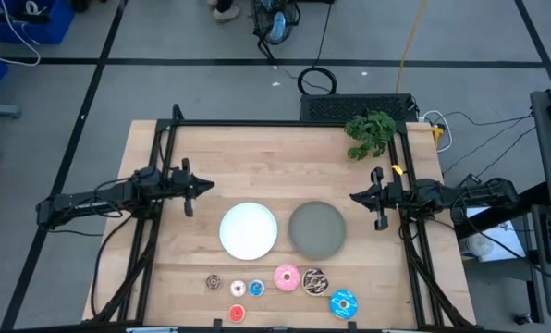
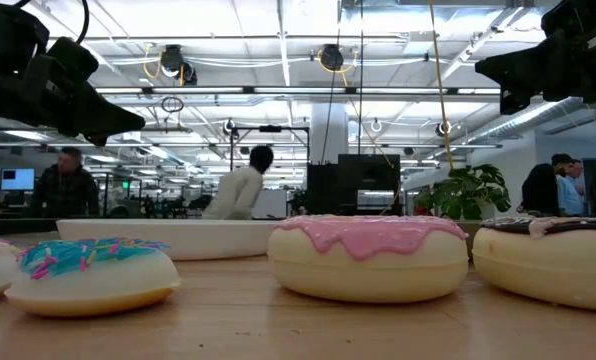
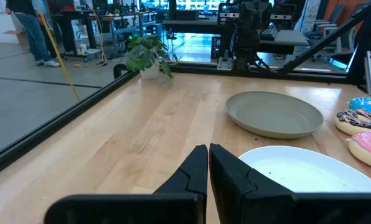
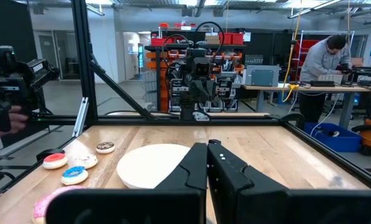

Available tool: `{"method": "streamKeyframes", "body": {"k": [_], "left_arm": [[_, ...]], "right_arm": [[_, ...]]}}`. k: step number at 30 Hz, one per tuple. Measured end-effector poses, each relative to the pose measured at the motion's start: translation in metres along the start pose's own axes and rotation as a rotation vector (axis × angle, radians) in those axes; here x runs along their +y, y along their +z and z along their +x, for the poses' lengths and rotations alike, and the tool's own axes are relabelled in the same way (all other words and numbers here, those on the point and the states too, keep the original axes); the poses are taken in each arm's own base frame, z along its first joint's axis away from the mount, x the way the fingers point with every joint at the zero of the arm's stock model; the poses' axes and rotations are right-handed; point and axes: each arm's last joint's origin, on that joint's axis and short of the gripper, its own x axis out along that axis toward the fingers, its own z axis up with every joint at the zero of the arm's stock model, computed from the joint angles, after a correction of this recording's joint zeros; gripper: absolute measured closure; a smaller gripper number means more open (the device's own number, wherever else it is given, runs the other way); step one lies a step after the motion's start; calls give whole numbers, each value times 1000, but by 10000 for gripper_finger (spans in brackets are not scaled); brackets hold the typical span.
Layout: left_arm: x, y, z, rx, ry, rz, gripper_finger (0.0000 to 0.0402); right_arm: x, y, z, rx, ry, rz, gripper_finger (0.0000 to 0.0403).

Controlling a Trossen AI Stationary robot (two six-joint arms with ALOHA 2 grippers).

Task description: Pick & Place donuts

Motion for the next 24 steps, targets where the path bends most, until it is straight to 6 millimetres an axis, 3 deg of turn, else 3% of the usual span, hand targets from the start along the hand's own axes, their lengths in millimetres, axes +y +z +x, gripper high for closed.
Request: {"method": "streamKeyframes", "body": {"k": [10,17,24], "left_arm": [[0,3,0,-25,-1,-11,378],[0,2,0,-23,-5,-195,378],[1,5,0,-58,47,-197,378]], "right_arm": [[0,0,0,0,0,0,403],[0,0,0,0,0,0,403],[0,0,0,0,0,0,403]]}}
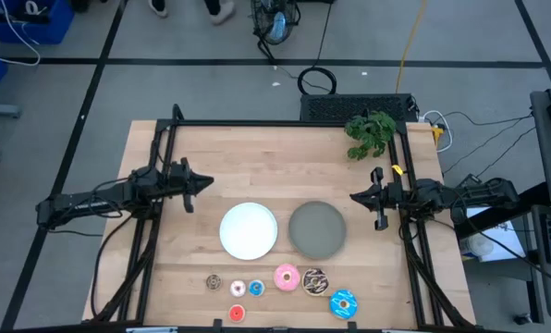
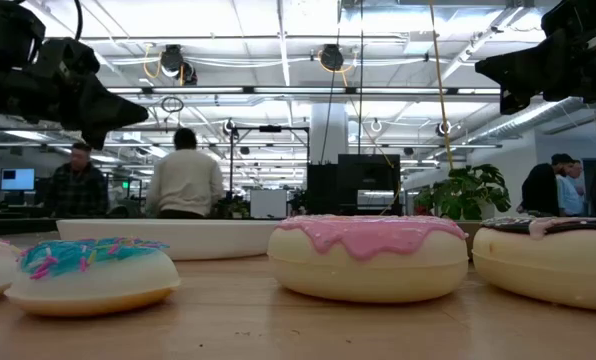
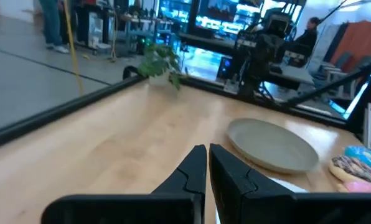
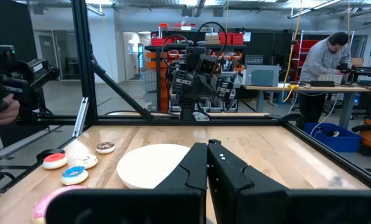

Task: Pick & Place donuts
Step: Put the small brown donut on the white plate

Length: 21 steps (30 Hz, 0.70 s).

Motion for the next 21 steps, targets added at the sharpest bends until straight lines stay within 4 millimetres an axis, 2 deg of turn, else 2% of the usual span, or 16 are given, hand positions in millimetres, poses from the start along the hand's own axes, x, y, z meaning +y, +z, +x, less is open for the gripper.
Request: {"method": "streamKeyframes", "body": {"k": [2,7,10,15,18,21], "left_arm": [[0,0,0,-6,-2,-14,378],[-9,19,-2,-188,-88,-2,378],[-17,40,-6,-227,-109,17,378],[-35,77,-14,-103,-100,35,396],[-49,106,-16,-89,-116,34,396],[-63,127,-13,-20,-121,55,396]], "right_arm": [[0,0,0,0,0,-1,403],[0,2,0,-18,0,9,403],[0,3,0,-33,0,12,403],[0,5,0,-53,-5,3,403],[-1,5,0,-53,-26,23,403],[-1,5,0,-53,-29,41,403]]}}
